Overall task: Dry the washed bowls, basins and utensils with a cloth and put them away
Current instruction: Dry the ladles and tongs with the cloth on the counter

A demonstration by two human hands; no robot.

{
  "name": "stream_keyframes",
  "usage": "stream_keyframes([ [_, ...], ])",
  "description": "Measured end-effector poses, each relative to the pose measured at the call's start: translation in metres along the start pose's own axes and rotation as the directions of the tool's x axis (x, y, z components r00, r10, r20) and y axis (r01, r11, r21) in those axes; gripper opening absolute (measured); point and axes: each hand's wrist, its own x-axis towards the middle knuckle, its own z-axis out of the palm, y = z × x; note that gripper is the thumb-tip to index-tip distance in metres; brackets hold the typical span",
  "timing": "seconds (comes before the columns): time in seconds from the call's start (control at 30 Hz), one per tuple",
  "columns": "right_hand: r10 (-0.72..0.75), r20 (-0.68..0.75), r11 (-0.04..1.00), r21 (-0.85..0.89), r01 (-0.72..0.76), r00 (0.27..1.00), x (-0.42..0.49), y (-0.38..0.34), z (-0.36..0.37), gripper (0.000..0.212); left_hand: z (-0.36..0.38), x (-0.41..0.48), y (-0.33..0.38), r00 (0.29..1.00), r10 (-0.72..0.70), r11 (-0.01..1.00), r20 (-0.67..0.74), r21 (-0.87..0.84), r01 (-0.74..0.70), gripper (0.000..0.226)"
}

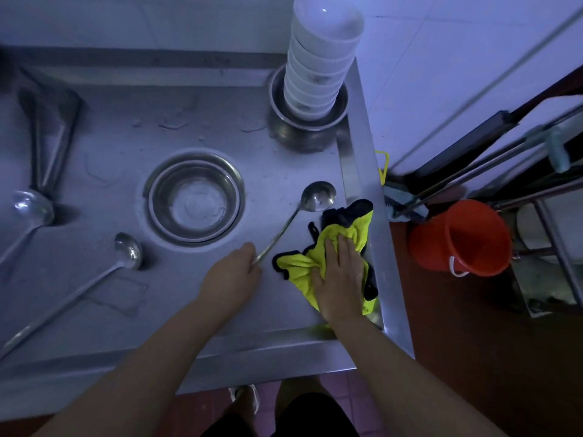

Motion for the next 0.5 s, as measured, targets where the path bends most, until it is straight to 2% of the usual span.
stream_keyframes([
  [0.1,-0.003,0.123,0.998,-0.065,0.011,0.992,0.017,-0.004,0.001,0.088,-0.016,-0.008,-0.01,0.991,0.044,0.999,-0.126,0.015,-0.042,0.019],
  [0.23,0.016,0.247,0.982,-0.187,0.031,0.969,0.085,-0.012,-0.007,0.115,-0.029,-0.003,-0.018,0.944,-0.033,0.999,-0.327,-0.007,0.032,0.017],
  [0.37,0.042,0.25,0.92,-0.386,0.06,0.967,0.167,-0.017,-0.017,0.128,-0.037,0.011,-0.024,0.882,-0.117,0.986,-0.457,-0.158,0.049,0.022],
  [0.5,-0.024,0.301,0.91,-0.389,0.145,0.953,0.213,-0.023,-0.011,0.13,-0.047,0.025,-0.029,0.83,-0.236,0.957,-0.506,-0.271,0.107,0.024],
])
